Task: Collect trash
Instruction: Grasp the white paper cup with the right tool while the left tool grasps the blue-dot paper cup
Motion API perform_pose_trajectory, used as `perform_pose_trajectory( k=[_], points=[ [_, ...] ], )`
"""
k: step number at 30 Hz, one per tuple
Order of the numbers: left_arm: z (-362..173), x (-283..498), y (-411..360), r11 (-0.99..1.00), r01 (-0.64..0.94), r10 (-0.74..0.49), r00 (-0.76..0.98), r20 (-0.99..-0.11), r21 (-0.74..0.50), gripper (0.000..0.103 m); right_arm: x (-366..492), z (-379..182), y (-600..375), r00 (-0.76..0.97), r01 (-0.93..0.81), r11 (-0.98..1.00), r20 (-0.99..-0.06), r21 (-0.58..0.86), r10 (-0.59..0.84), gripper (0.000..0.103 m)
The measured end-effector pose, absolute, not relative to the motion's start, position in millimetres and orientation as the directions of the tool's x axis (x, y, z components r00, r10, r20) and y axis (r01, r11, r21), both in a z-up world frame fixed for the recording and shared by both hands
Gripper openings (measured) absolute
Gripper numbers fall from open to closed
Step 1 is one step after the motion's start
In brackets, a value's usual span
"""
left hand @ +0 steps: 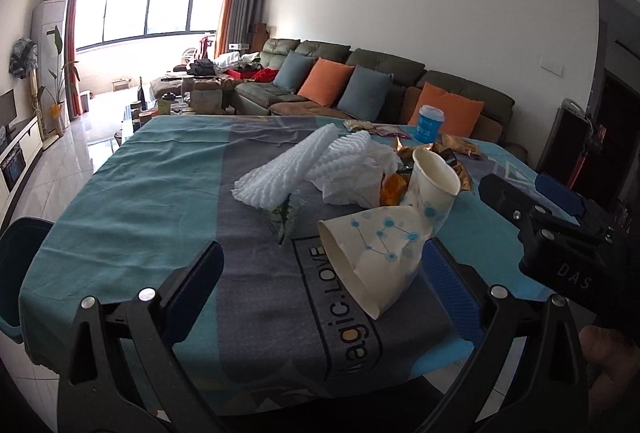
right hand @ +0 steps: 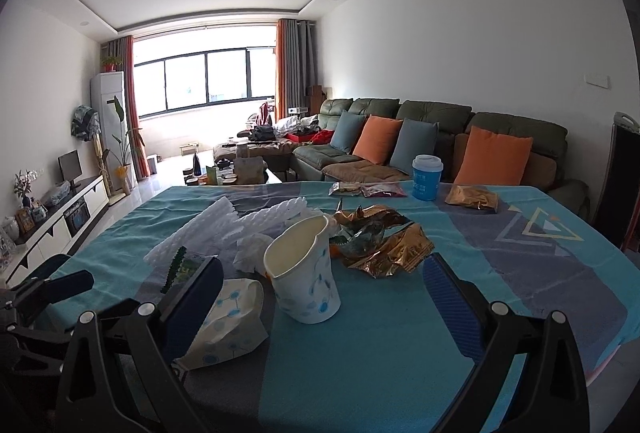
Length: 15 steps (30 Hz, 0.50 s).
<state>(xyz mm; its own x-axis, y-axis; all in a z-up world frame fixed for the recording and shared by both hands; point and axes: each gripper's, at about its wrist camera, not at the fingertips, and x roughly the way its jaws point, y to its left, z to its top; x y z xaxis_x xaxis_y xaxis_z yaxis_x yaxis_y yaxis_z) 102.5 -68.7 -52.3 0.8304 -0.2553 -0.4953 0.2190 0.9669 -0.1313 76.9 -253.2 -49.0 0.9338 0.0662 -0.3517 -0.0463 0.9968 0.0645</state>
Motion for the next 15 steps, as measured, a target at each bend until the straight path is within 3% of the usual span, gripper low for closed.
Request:
perform_pose_trajectory(
  k=[15],
  points=[
    [-76.7, 137.3, -131.0, 0.978, 0.200, -0.200, 0.814, -0.545, -0.060, 0.098, 124.6, -53.2, -252.9, 0.854, -0.176, 0.984, -0.491, 0.038, 0.172, 0.096]
  ],
)
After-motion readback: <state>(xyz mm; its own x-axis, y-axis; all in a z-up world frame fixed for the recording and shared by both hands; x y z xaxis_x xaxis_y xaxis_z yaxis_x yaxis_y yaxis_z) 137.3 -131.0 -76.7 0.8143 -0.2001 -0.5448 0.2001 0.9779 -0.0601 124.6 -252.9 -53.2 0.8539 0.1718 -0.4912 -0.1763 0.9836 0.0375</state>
